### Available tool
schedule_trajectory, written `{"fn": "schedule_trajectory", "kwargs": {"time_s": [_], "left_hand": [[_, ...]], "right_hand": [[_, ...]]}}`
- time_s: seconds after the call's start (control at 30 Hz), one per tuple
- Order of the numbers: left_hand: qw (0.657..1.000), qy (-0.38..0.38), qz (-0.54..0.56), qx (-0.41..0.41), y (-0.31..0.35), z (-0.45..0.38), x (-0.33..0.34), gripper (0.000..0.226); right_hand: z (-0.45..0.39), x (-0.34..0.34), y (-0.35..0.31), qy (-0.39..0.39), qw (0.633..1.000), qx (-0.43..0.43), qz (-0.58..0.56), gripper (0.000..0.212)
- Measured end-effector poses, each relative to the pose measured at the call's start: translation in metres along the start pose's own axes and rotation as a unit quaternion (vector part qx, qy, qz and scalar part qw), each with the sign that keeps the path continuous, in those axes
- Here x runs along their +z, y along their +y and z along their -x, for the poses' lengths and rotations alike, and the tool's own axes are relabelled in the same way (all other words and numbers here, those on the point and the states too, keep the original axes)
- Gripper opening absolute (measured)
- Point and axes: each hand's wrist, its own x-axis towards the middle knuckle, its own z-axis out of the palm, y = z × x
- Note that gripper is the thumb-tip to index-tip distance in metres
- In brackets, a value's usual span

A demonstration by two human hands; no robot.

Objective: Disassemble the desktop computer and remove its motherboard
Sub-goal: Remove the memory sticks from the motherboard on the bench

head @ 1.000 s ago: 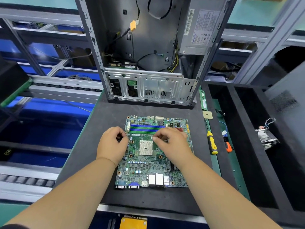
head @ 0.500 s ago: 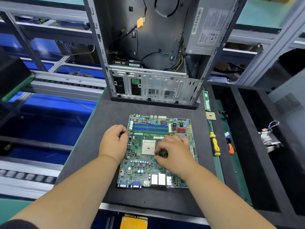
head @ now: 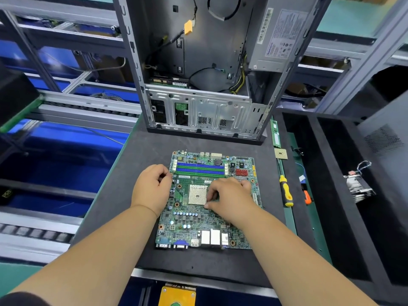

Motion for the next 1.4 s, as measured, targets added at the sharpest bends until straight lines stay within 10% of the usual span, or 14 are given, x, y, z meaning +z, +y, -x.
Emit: {"fn": "schedule_trajectory", "kwargs": {"time_s": [0.47, 0.67, 0.87, 1.4], "left_hand": [[1.000, -0.018, 0.004, 0.003, -0.001, 0.002, -0.001, 0.018], [0.992, -0.067, 0.070, -0.079, 0.008, -0.001, -0.015, 0.015], [0.954, -0.116, 0.114, -0.252, 0.014, 0.006, -0.031, 0.033], [0.851, -0.132, 0.338, -0.379, 0.027, 0.006, -0.029, 0.035]], "right_hand": [[0.005, -0.013, -0.006, -0.006, 0.998, -0.038, 0.048, 0.019], [0.032, -0.031, 0.032, 0.113, 0.981, 0.138, -0.074, 0.029], [0.048, -0.041, 0.070, 0.061, 0.932, 0.288, -0.212, 0.052], [0.050, -0.039, 0.060, 0.041, 0.853, 0.337, -0.396, 0.057]]}}
